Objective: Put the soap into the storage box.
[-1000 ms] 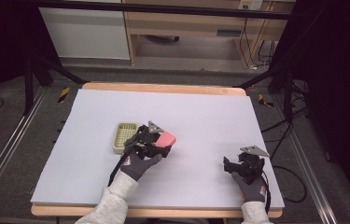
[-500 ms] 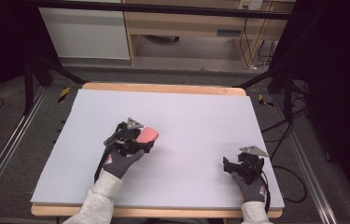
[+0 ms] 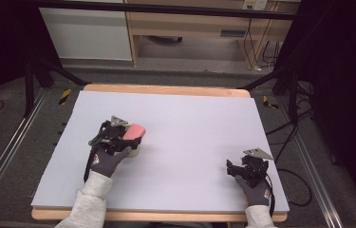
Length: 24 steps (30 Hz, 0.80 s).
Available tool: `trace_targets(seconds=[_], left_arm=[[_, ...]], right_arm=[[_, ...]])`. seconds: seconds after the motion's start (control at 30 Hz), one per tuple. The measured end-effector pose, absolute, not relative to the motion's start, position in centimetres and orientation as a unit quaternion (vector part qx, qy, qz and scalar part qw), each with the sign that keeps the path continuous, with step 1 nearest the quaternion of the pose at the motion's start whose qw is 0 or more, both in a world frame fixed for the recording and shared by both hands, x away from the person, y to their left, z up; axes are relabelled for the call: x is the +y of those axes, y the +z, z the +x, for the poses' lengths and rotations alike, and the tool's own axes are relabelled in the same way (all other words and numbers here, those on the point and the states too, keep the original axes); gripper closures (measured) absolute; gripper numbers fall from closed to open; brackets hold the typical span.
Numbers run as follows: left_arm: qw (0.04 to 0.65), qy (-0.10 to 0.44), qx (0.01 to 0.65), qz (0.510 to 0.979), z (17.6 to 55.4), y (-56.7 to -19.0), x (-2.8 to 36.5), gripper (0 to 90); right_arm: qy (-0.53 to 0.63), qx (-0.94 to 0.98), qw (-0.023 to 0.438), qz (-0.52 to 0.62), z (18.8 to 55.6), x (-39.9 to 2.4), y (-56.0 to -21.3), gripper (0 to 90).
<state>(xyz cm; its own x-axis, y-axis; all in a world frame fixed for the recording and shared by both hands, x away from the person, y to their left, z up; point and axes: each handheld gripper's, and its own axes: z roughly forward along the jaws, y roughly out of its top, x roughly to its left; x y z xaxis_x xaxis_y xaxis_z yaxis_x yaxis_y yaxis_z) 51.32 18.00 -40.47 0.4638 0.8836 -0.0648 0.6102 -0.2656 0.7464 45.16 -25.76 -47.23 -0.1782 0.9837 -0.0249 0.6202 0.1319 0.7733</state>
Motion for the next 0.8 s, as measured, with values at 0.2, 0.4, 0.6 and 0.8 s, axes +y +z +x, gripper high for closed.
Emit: trace_targets(seconds=[0.2,0.4,0.6,0.8], left_arm=[[0.357,0.188,0.499,0.767,52.1,-41.1,18.9,37.5],[0.343,0.193,0.507,0.767,52.7,-41.9,19.2,37.5],[0.335,0.193,0.513,0.766,53.1,-42.7,19.2,37.5],[0.333,0.193,0.519,0.764,53.4,-43.1,19.5,37.5]], right_arm=[[0.32,0.699,0.283,0.573,45.2,-25.6,-47.2,8.2],[0.32,0.702,0.282,0.571,45.2,-25.4,-47.2,8.2],[0.319,0.702,0.282,0.57,45.2,-25.3,-47.3,8.2],[0.319,0.702,0.281,0.571,45.3,-25.3,-47.3,8.2]])
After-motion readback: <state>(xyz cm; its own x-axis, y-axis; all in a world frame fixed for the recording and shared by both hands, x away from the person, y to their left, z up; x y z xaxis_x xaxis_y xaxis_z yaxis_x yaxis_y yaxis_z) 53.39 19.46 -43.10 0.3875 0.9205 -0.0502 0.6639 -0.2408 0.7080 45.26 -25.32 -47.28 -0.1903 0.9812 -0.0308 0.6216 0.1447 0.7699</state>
